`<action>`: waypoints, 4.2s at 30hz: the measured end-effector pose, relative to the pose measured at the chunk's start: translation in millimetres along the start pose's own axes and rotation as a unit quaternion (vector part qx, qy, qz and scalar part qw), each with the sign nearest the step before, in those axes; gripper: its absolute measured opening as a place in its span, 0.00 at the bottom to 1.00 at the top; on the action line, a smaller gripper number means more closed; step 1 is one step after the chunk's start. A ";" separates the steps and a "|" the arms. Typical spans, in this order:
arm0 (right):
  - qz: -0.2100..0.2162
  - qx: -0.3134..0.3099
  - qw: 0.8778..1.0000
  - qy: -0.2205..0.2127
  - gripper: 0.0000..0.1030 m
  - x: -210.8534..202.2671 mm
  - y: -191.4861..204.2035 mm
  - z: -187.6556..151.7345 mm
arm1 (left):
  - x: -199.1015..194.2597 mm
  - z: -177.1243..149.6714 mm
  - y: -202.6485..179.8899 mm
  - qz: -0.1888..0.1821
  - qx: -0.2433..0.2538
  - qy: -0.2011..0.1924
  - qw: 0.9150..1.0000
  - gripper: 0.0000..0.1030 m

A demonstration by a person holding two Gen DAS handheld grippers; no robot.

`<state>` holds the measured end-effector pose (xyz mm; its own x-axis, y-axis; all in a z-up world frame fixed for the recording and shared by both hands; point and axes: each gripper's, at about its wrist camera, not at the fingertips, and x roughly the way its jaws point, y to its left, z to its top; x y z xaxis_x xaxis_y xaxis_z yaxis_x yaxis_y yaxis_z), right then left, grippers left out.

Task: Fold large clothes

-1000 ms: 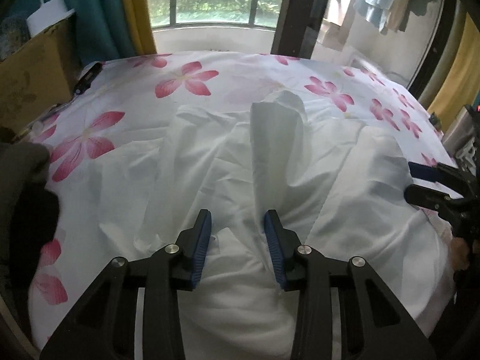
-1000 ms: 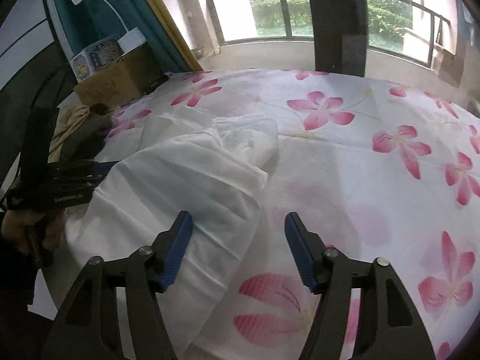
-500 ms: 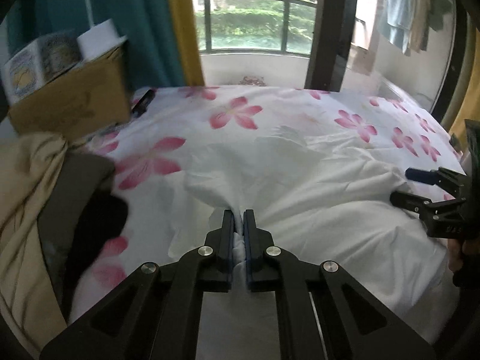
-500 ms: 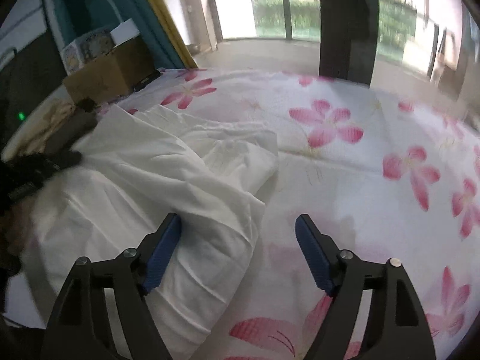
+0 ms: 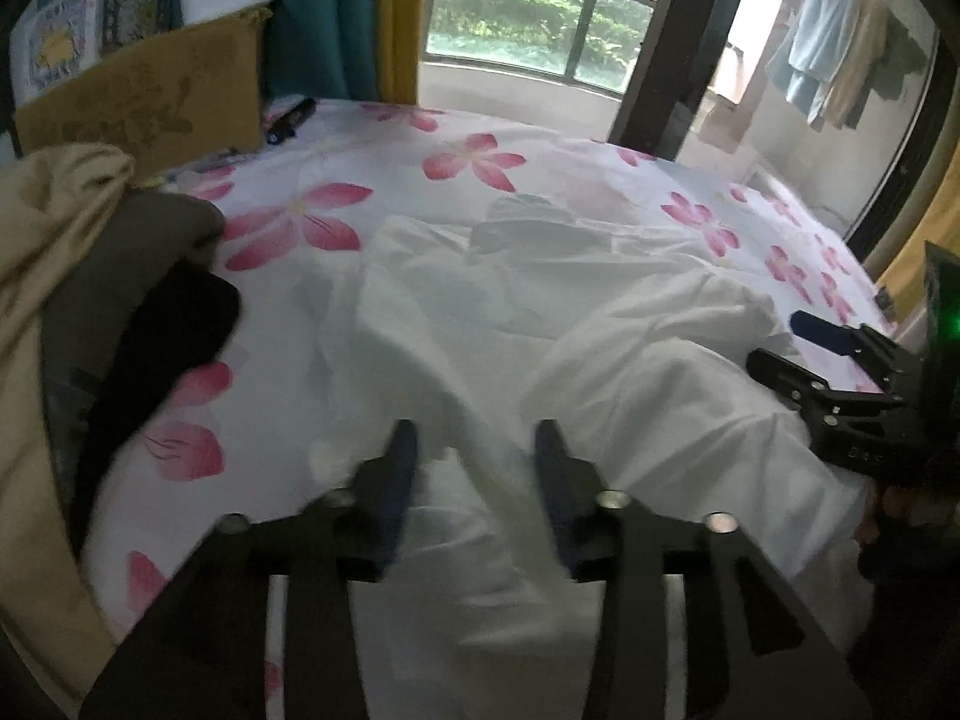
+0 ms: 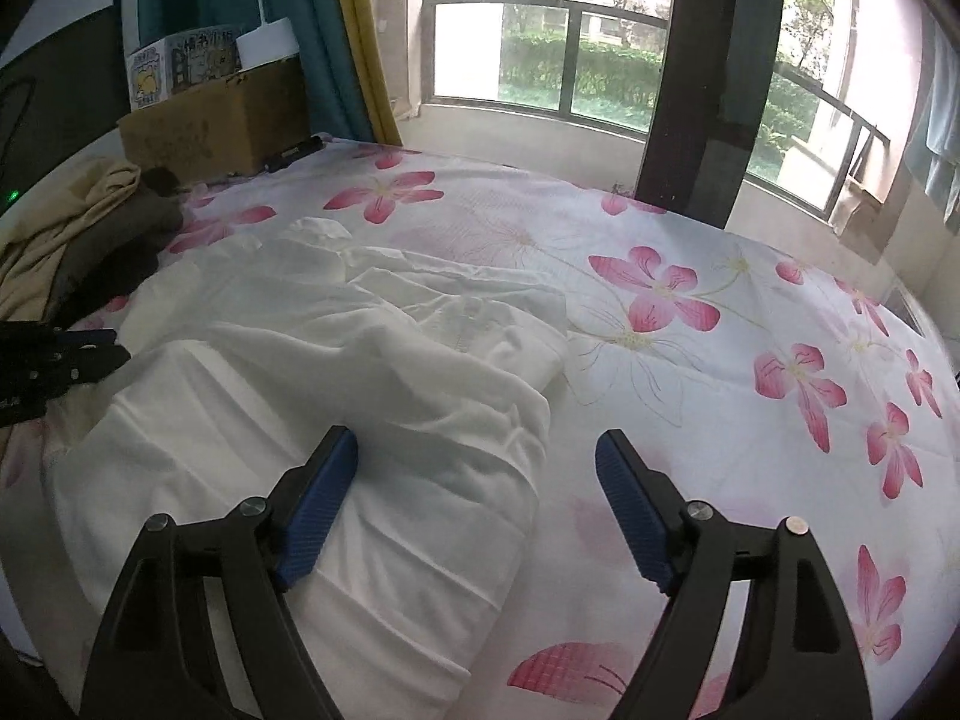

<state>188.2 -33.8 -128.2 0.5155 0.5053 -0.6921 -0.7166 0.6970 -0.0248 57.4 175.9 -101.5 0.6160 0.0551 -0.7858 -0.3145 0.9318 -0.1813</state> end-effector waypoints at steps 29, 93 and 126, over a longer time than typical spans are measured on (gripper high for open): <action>0.012 0.045 0.998 0.038 0.80 -31.3 8.1 -47.0 | -26.2 -51.8 17.0 -0.014 0.027 0.016 0.999 0.12; 0.115 0.096 0.988 0.029 0.83 5.9 -11.1 -23.4 | 42.1 10.7 -43.7 -0.134 0.036 0.032 0.990 0.75; 0.174 0.056 0.981 -0.065 0.18 -48.2 12.4 19.7 | -31.2 23.1 -42.0 -0.123 0.039 -0.095 0.987 0.22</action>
<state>163.7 -39.4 -80.9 0.3103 0.7781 -0.5461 -0.8074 0.5190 0.2808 68.1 143.3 -55.7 0.7929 -0.1170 -0.5980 -0.0869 0.9496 -0.3010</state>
